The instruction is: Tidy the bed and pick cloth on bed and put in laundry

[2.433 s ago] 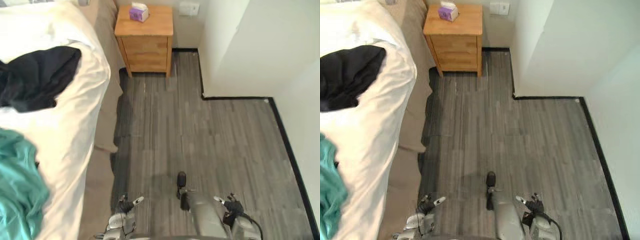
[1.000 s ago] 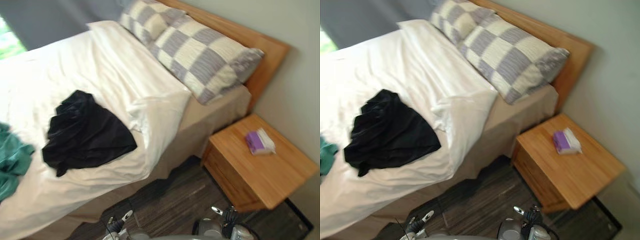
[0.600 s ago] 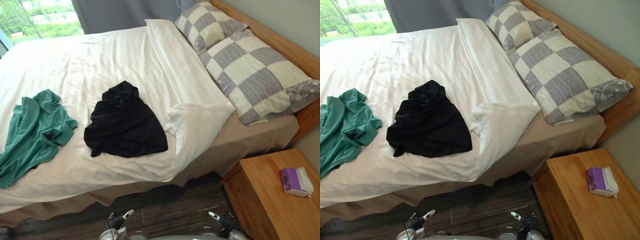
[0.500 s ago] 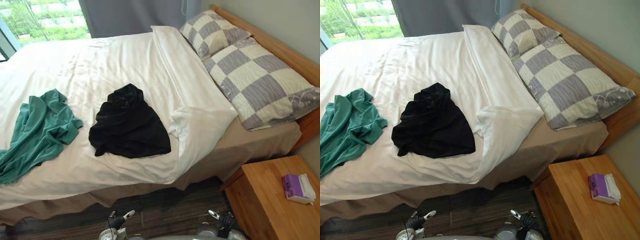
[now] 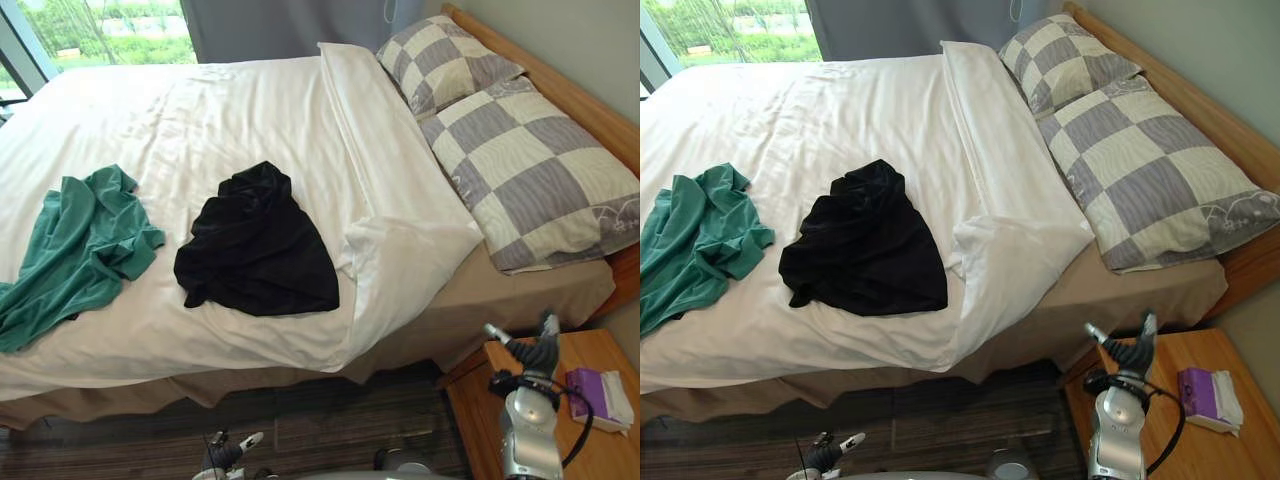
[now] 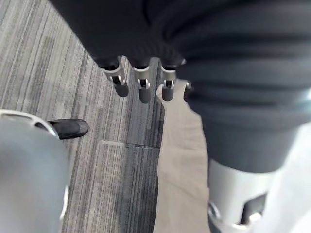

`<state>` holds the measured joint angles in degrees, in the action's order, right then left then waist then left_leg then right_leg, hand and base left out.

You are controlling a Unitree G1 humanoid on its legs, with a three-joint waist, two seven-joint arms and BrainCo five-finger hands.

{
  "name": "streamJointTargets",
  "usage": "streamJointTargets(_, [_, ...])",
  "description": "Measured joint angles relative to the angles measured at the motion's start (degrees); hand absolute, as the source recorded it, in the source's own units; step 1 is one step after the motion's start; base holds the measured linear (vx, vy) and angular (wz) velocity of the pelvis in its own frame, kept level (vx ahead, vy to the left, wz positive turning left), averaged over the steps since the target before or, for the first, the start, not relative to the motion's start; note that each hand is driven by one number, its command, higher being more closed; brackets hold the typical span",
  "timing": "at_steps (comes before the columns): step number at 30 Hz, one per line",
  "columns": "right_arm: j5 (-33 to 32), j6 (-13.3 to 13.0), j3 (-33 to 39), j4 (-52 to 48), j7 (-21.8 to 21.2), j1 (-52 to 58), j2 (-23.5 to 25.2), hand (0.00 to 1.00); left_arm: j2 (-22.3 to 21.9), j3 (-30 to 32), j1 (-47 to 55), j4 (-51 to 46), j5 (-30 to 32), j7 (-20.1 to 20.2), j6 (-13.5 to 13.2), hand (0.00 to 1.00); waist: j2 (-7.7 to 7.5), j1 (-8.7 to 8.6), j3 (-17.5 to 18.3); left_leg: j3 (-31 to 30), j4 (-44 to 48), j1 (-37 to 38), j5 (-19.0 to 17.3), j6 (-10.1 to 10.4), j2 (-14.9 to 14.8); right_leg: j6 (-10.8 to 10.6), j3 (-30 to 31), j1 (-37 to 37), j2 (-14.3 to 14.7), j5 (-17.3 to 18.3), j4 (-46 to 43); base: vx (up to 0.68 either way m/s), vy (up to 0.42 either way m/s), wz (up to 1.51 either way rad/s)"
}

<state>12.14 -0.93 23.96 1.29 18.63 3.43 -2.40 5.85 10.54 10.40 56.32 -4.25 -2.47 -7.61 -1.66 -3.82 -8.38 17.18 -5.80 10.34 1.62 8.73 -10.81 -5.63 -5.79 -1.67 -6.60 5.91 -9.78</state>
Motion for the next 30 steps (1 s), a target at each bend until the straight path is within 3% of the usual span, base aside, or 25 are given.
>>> streamJointTargets(7, [2.3, 1.4, -6.9, 1.2, -0.2, -17.5, -12.6, 0.00, 1.2, -2.4, 2.9, -0.1, 0.3, 1.3, 1.0, 0.00, 1.20, 0.21, 0.0, -2.3, -0.1, -2.1, 1.6, -0.3, 0.1, 0.2, -2.3, -0.7, -0.1, -2.1, 2.7, -0.04, 0.005, 0.18])
streamJointTargets(8, [2.7, 1.4, -7.7, 2.0, -0.2, -19.1, -13.3, 0.00, 1.3, -2.7, 3.1, -0.1, 0.3, 1.4, 1.0, 0.00, 1.39, 0.29, -0.1, -2.4, -0.1, -2.3, 1.8, -0.1, 0.0, 0.3, -2.4, -0.7, 0.0, -2.3, 2.9, -0.07, -0.004, 0.13])
streamJointTargets(9, [3.8, 1.4, -9.5, 3.6, -0.6, -22.7, -14.9, 0.00, 1.5, -3.6, 3.2, -0.1, 0.1, 1.5, 1.0, 0.00, 1.86, 1.43, -0.3, -2.8, -0.1, -2.9, 2.2, -0.3, -0.2, 0.5, -2.8, -0.6, 0.3, -2.8, 3.2, -0.09, -0.004, 0.10])
streamJointTargets(14, [4.2, 1.4, -13.4, 10.5, -2.5, -33.8, -18.5, 0.00, 1.5, -3.7, 3.3, -0.2, -1.8, 2.5, 0.9, 0.00, 2.56, 1.97, -1.3, -4.5, -0.1, -6.9, 4.0, -0.9, -0.3, 0.9, -3.9, 1.8, 0.4, -4.8, 4.4, -0.09, 0.008, 0.15])
streamJointTargets(17, [4.1, 1.4, -14.5, 14.8, -2.7, -40.5, -22.2, 0.00, 2.2, -3.7, 3.0, -0.8, -3.1, 2.5, 0.7, 0.00, 3.12, 2.94, -3.3, -5.1, -0.1, -9.7, 4.8, -1.1, -0.2, 1.1, -4.1, 4.0, 0.4, -6.2, 5.1, -0.10, 0.034, 0.05])
streamJointTargets(22, [3.6, 1.3, -15.9, 19.9, -2.7, -47.8, -26.7, 0.00, 4.2, -3.6, 2.0, -1.9, -5.1, 2.6, -0.2, 0.00, 4.35, 3.11, -6.7, -6.1, -0.1, -14.7, 6.6, -1.6, -0.2, 1.3, -4.6, 8.7, 0.4, -7.7, 5.0, -0.08, 0.035, 0.07])
streamJointTargets(30, [2.0, 1.2, -20.8, 31.2, -4.9, -57.7, -33.2, 0.00, 7.2, -5.1, -0.7, -5.3, -8.9, 3.8, -2.1, 0.00, 7.80, 3.14, -14.3, -6.6, -0.1, -22.4, 9.6, -2.2, 0.0, 1.8, -4.7, 16.6, 0.3, -10.4, 4.9, -0.05, 0.017, 0.01])
